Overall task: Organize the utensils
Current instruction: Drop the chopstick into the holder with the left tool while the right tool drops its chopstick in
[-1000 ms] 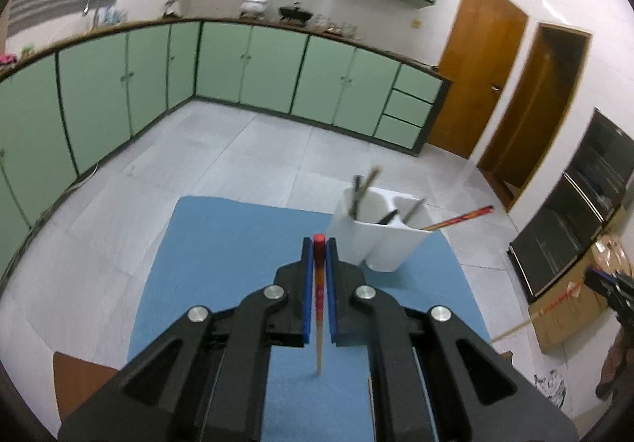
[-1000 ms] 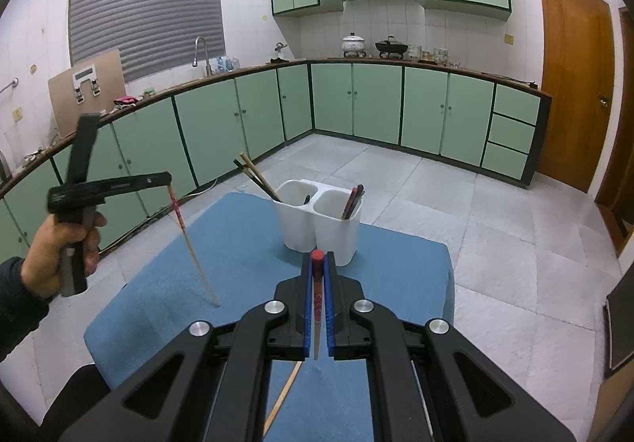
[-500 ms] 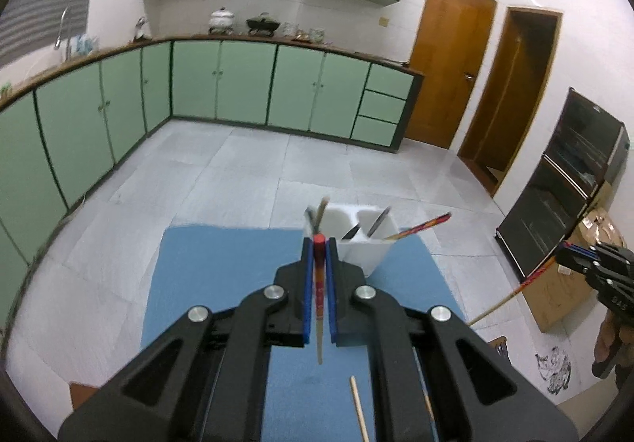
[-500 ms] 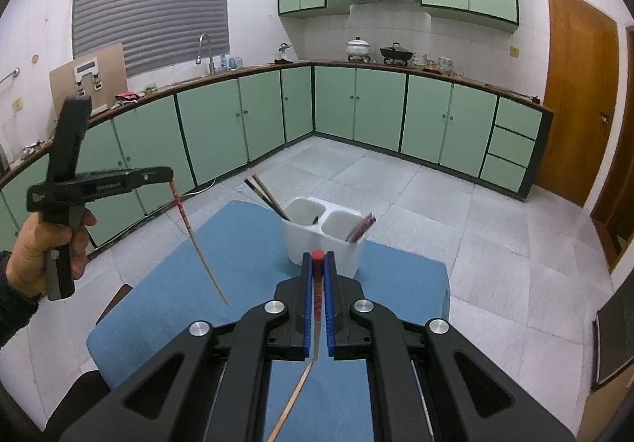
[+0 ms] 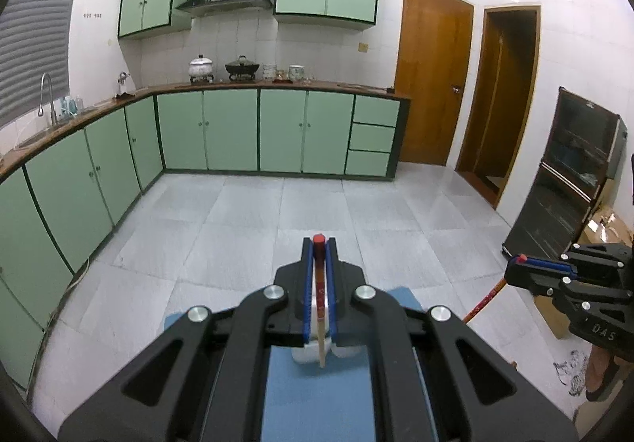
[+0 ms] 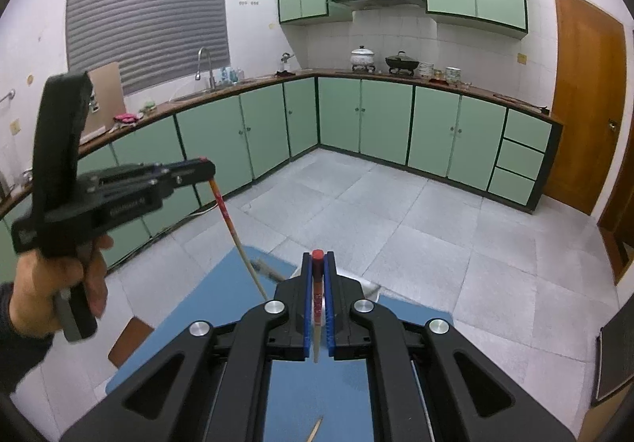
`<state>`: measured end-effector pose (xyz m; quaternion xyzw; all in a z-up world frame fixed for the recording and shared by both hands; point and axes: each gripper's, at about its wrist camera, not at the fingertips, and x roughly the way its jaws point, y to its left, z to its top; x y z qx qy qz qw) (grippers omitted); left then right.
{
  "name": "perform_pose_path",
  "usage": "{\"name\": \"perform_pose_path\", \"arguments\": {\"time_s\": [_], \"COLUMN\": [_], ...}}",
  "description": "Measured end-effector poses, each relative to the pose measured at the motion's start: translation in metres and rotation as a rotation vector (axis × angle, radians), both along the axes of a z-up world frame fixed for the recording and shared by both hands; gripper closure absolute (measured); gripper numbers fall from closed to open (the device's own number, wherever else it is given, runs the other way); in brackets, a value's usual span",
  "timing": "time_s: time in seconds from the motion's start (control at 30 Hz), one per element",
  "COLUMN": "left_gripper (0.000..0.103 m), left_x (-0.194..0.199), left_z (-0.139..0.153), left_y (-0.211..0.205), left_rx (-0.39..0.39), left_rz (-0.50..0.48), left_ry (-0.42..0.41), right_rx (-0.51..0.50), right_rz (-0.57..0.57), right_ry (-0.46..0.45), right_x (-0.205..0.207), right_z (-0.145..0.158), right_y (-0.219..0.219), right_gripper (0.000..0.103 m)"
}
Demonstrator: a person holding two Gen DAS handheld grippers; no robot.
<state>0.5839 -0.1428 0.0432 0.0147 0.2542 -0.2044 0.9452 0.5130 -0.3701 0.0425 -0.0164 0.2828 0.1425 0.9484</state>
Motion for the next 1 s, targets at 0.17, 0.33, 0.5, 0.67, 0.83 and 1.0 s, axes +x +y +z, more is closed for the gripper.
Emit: {"name": "perform_pose_path", "arguments": {"time_s": [0.17,0.33,0.5,0.67,0.83,1.0], "left_gripper": [0.098,0.098,0.097,0.091,0.075,0.061], "left_x": [0.037,0.068,0.087,0.088,0.064,-0.001], "left_z": [-0.006,-0.03,-0.076,-0.111,-0.099,-0.077], "left_y": [-0.007,-0.025,-0.029,-0.018,0.001,0.027], "left_rx": [-0.026,-0.008,0.023,0.034,0.023,0.049], "left_rz": [0.018,0.022,0.02,0.014,-0.004,-0.028], "left_ry": [-0.001,0.003,0.057,0.113,0.086,0.021], "right_rx": [-0.01,-0.054,-0.068,-0.055,0.02,0.047], "right_rz": [-0.036,-0.073,-0.096,-0.105,-0.123,-0.126], "right_ry": [-0.015,-0.008,0.056,0.083,0.021,-0.078], "right_x": [0.043,0.086,0.117,0.116,0.082,0.003], "right_z": [0.002,-0.024,-0.072,-0.098,-0.079,-0.066], "right_y": [0.003,0.01,0.011,0.007,-0.013,-0.036], "right_gripper": [0.097,0.097,0.097,0.092,0.092,0.089]}}
